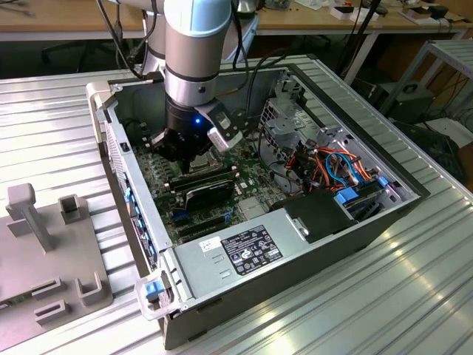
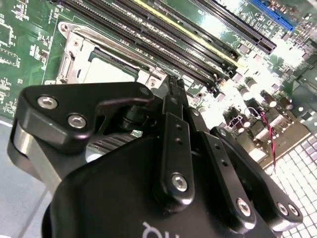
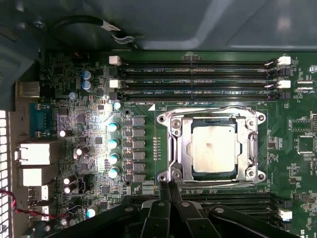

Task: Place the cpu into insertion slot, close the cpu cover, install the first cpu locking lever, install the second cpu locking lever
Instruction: 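Install the second cpu locking lever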

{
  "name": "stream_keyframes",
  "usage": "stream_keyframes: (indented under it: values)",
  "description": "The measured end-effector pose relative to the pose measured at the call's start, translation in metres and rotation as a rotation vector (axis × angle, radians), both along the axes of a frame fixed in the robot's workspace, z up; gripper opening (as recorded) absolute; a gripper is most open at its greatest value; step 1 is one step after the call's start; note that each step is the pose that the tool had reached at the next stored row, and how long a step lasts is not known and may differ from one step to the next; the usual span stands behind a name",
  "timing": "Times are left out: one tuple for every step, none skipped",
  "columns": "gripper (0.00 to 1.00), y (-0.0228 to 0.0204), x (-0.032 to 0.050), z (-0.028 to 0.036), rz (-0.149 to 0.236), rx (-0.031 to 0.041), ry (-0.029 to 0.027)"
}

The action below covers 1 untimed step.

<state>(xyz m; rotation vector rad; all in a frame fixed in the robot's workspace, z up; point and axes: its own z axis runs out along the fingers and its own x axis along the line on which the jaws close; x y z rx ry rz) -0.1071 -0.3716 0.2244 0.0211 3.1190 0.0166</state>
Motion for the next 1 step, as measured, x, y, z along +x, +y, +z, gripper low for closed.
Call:
stream_keyframes:
  values:
    - [0.11, 0.0005, 0.0002, 0.0024, 0.000, -0.0038, 0.0000]
